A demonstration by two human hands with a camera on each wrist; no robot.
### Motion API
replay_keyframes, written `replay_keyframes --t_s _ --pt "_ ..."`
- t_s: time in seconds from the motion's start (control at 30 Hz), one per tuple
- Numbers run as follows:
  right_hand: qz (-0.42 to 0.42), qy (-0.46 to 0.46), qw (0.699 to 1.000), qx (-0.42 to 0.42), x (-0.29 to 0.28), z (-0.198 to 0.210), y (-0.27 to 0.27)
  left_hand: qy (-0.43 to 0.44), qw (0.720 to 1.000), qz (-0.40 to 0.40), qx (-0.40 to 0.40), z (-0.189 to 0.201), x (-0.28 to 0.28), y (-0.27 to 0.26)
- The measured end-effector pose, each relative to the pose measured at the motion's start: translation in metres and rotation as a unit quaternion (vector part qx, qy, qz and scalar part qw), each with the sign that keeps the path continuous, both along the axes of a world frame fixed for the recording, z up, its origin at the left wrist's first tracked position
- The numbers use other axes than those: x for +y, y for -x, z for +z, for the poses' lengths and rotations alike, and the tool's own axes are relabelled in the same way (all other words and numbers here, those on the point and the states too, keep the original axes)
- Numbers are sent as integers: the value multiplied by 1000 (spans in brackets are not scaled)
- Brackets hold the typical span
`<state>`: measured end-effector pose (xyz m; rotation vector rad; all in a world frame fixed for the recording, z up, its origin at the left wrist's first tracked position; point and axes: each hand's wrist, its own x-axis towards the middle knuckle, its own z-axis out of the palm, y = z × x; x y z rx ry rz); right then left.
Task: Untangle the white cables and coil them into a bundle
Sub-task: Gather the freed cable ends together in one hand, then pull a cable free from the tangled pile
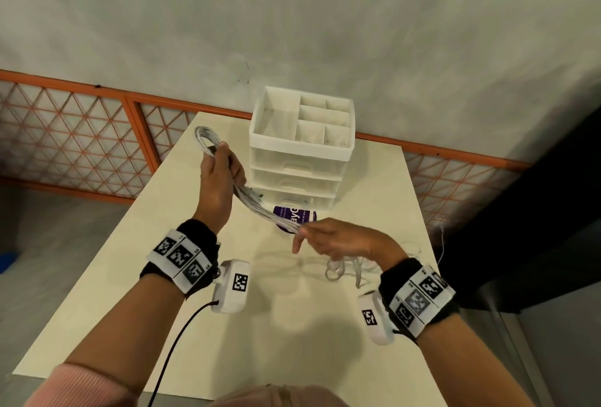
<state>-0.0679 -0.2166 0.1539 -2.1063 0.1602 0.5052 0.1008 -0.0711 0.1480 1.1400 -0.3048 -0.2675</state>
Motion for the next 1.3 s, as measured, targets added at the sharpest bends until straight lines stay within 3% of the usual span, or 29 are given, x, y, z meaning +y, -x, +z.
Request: replay_keyframes --t_s 0.07,0.17,0.3,0.43,0.7,0.9,1.0,1.1,1.3 --pt "-17 69 995 -75 -7 9 -2 -21 998 -48 -43 1 2 2" --pt "-59 90 980 -166 -13 31 -6 -58 984 -150 -78 6 2 5" --pt "-88 141 966 -198 -13 55 -13 -107 959 -243 -94 15 -7 20" --pt "-53 266 945 -183 -1 65 -17 -145 947 -271 -91 22 -17 41" --pt "-49 309 921 -231 17 76 -15 -209 926 -278 -148 29 -18 56" --pt "-47 263 928 -260 21 74 -18 -205 925 -281 -150 26 -19 64" --pt "-92 232 947 -205 7 78 -11 -190 924 -310 -117 26 -14 57" --pt "-79 202 965 -145 -7 77 -3 -166 921 -340 -92 22 -7 48" --pt "-111 158 960 -201 2 79 -10 -239 899 -354 -97 11 -15 66"
